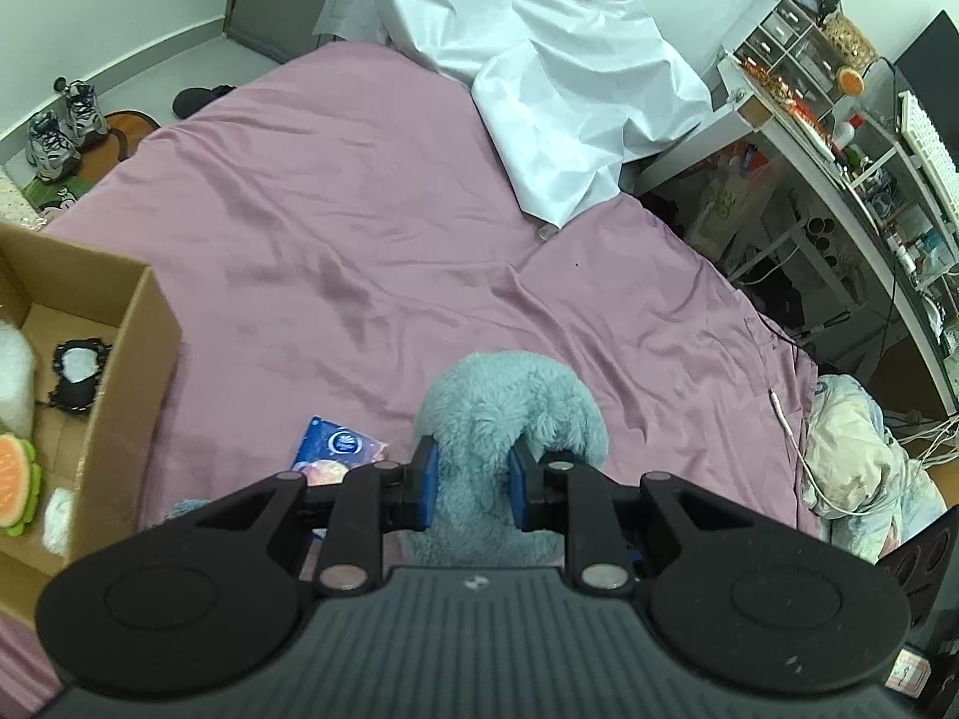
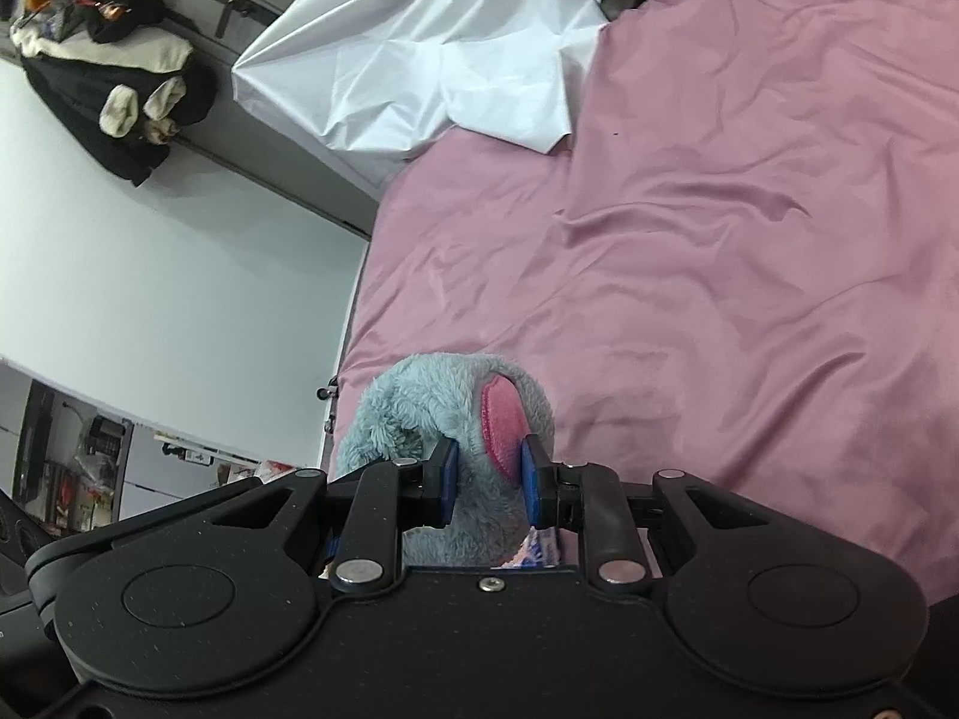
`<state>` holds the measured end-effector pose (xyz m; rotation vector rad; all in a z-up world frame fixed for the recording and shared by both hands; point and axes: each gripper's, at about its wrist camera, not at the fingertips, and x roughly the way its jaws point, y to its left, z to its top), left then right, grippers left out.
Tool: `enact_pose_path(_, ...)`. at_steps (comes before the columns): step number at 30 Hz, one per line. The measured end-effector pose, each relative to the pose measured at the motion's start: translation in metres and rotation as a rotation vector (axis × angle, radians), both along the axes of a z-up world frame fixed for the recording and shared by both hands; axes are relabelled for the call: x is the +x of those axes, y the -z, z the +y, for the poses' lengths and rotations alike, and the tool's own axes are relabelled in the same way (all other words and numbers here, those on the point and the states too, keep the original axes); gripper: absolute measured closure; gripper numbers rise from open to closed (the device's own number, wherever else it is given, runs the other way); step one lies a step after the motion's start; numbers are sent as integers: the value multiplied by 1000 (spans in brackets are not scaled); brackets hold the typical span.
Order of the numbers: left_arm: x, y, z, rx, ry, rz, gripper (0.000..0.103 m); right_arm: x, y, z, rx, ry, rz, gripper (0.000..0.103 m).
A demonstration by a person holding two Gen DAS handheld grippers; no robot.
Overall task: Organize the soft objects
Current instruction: 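Carry the grey plush into the cardboard box and open both tools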
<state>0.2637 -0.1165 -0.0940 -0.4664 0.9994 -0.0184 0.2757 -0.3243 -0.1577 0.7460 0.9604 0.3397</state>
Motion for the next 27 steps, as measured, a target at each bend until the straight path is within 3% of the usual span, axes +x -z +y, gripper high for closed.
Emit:
enact_pose_path(13,-31,-26,30,2,-53,-52,81,-15,-27,30,-13,-57,-57,82)
enact_pose_path(27,-55,-35,77,-27,-126,-82,81,-29,-42,77,-29,-116,-90,81)
